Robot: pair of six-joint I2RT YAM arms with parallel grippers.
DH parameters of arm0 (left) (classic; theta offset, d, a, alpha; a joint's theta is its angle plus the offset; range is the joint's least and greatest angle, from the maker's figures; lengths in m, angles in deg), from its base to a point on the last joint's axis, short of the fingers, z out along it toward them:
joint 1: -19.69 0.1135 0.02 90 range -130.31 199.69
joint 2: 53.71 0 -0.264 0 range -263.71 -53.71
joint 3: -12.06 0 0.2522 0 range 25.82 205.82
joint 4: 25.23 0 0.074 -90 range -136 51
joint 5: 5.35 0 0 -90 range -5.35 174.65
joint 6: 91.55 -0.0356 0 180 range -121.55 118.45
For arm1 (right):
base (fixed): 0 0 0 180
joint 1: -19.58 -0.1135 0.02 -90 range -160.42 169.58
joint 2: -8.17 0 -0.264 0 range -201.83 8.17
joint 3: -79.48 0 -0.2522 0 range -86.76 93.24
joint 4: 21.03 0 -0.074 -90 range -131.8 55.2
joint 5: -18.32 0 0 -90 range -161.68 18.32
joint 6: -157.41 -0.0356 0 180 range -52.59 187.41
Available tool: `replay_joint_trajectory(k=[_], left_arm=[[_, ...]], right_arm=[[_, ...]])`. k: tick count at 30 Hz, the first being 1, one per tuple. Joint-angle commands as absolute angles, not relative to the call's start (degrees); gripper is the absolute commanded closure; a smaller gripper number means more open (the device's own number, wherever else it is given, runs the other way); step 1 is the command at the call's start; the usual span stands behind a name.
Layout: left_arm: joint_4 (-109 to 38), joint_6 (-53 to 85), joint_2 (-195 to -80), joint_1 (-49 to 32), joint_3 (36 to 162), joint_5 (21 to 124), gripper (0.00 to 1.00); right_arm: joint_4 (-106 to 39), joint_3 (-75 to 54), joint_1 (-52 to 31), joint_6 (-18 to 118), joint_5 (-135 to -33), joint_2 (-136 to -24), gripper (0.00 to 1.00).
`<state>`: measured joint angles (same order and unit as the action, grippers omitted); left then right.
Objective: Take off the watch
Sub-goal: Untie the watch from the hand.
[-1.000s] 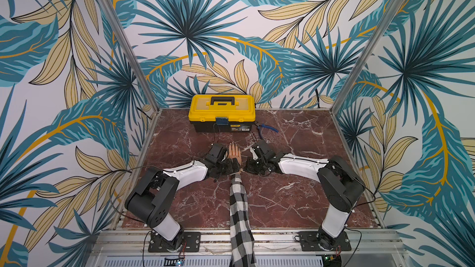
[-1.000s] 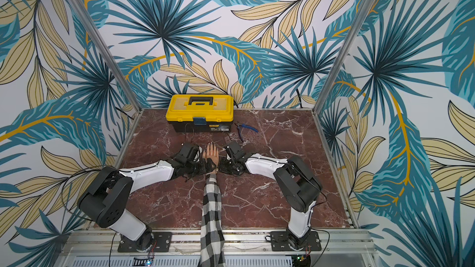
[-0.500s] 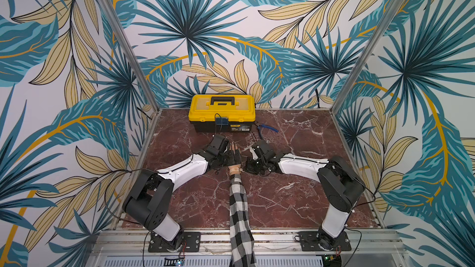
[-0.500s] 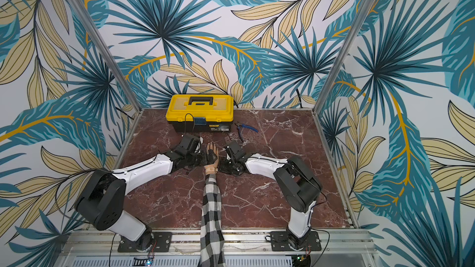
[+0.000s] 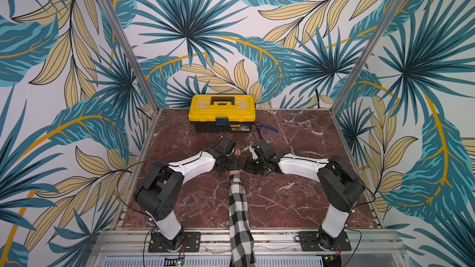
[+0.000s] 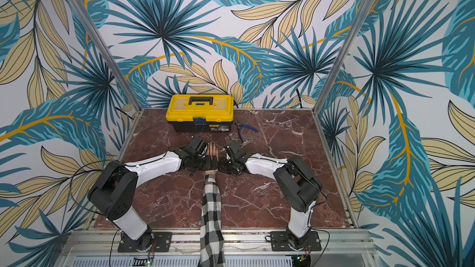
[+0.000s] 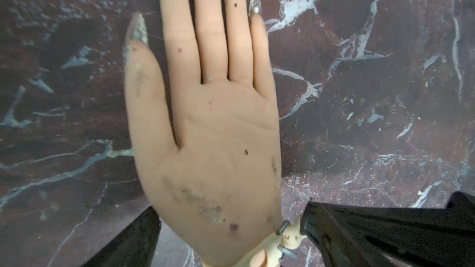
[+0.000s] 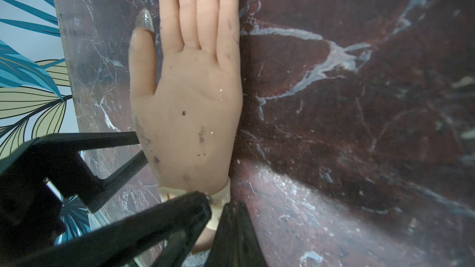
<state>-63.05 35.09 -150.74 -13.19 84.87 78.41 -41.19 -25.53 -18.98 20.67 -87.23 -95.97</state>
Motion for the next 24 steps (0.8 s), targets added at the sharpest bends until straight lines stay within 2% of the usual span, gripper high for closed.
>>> replay_joint_trajectory(k=[1, 24], left_arm=[[-64.1, 34.6, -151.0, -13.6, 86.0, 79.9, 0.04], [-65.3, 33.5, -147.6, -10.9, 83.3, 81.8, 0.05]], right_arm=[[-41.8, -26.0, -19.3, 20.5, -88.1, -96.2, 1.00], [-42.3, -26.1, -19.3, 20.7, -87.4, -96.0, 1.00]])
